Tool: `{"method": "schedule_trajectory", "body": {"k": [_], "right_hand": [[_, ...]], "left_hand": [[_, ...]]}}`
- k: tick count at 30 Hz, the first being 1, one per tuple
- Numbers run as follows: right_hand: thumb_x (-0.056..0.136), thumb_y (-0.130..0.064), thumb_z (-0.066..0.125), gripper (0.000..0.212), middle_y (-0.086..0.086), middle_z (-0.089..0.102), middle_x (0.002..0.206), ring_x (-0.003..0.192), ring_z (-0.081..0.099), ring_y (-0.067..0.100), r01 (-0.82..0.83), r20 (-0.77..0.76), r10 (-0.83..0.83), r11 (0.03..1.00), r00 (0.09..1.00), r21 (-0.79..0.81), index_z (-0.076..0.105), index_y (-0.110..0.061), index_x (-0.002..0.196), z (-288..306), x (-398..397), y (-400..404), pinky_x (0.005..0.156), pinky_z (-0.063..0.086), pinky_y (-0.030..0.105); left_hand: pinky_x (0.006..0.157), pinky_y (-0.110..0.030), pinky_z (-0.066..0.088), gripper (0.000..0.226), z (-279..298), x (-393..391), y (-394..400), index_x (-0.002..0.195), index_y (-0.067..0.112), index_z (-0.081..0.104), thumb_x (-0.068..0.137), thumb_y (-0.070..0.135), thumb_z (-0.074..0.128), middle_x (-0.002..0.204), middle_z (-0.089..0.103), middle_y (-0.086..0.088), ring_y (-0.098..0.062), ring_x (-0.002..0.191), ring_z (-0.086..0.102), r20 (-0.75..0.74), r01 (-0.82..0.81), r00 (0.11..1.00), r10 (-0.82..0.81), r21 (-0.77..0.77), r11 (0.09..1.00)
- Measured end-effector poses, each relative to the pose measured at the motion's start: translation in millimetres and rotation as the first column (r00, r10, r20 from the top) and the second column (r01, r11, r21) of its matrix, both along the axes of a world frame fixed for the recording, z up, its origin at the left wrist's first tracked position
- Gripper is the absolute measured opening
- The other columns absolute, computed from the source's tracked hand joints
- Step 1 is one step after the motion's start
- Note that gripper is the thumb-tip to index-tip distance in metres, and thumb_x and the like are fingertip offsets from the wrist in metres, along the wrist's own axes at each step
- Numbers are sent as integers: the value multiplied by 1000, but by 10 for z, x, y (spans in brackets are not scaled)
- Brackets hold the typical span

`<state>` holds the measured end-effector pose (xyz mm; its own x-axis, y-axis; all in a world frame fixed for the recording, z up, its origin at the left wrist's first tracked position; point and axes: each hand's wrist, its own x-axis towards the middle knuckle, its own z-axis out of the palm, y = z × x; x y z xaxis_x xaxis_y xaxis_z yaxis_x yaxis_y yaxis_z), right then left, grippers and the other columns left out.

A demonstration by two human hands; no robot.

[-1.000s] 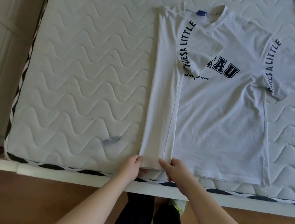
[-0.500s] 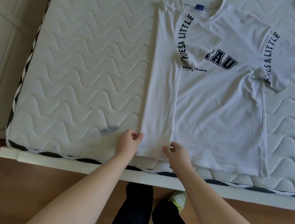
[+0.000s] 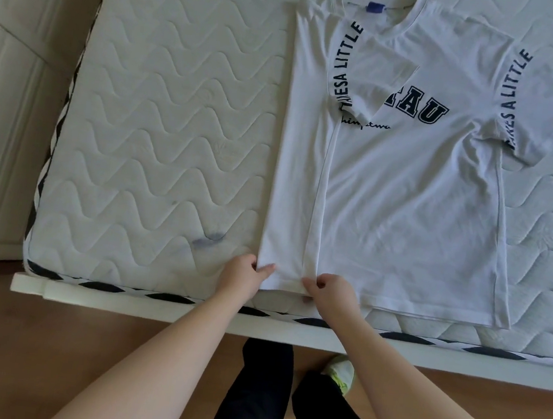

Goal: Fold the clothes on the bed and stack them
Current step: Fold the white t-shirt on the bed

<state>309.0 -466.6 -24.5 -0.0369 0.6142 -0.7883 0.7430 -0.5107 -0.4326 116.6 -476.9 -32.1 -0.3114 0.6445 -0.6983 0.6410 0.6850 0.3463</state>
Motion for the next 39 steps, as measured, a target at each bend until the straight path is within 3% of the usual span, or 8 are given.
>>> {"method": "schedule_trajectory", "body": {"k": [5, 8, 13, 19, 22, 26, 33, 39], "right_hand": [[93, -46, 55, 37, -6, 71, 65, 51, 57, 8, -74, 91, 77, 996, 993, -43, 67, -16, 75, -5, 80, -36, 50, 45, 23], [92, -44, 57, 32, -4, 72, 65, 54, 58, 7, -91, 62, 94, 995, 994, -43, 62, -17, 76, -15, 165, -106, 54, 47, 25], [93, -47, 58, 25, -7, 69, 70, 54, 59, 7, 17, -14, -16, 999, 1000, 39, 59, -22, 88, 106, 439, -100, 51, 46, 24], [95, -41, 57, 15, -11, 61, 78, 59, 56, 7, 197, -17, -198, 955, 980, 221, 58, -25, 95, 279, 1073, -24, 49, 38, 24], [95, -38, 56, 17, -11, 62, 87, 72, 58, 7, 314, -19, -323, 901, 946, 299, 58, -25, 107, 315, 1465, -46, 58, 47, 28], [95, -34, 57, 26, -6, 60, 110, 97, 58, 15, 393, 60, -448, 834, 892, 387, 55, -26, 120, 300, 1964, -115, 78, 51, 36], [90, -33, 61, 59, 6, 43, 144, 132, 37, 28, 444, 300, -550, 822, 779, 356, 39, -21, 144, 155, 2514, -97, 108, 30, 45], [87, -30, 63, 48, 1, 56, 125, 119, 48, 25, 567, 227, -632, 769, 741, 295, 49, -25, 133, -30, 2608, 14, 101, 40, 42]], "left_hand": [[50, -27, 33, 29, 9, 0, -70, 75, 12, 56, 86, 34, 71, 66, 55, 2, -18, 64, 53, 16, 7, 1000, -7, 2, 1000], [50, -28, 30, 35, 96, 55, -53, 78, 15, 46, 83, 36, 74, 71, 51, 2, -17, 63, 49, -104, 42, 994, -44, -16, 999], [62, -31, 38, 45, 290, 241, -52, 93, 14, 41, 79, 38, 76, 92, 45, -1, -23, 80, 51, -255, 132, 962, -95, 131, 983], [71, -34, 45, 20, 316, 790, 71, 97, 14, 48, 93, 31, 58, 97, 50, -1, -23, 88, 54, -179, 347, 933, -311, 230, 909], [74, -31, 44, 15, 291, 1150, 191, 103, 17, 51, 94, 28, 55, 99, 50, 2, -19, 93, 53, -129, 419, 908, -399, 271, 867], [86, -37, 49, 21, 268, 1668, 413, 115, 17, 53, 96, 25, 51, 113, 52, 0, -20, 103, 54, -90, 540, 838, -539, 288, 791], [97, -36, 42, 38, 234, 2457, 939, 133, 17, 51, 95, 23, 49, 130, 51, -5, -24, 119, 50, -70, 731, 660, -748, 294, 616], [99, -38, 42, 45, 183, 2987, 1356, 139, 20, 45, 95, 25, 49, 139, 45, -5, -26, 122, 47, -69, 847, 495, -866, 260, 463]]}}
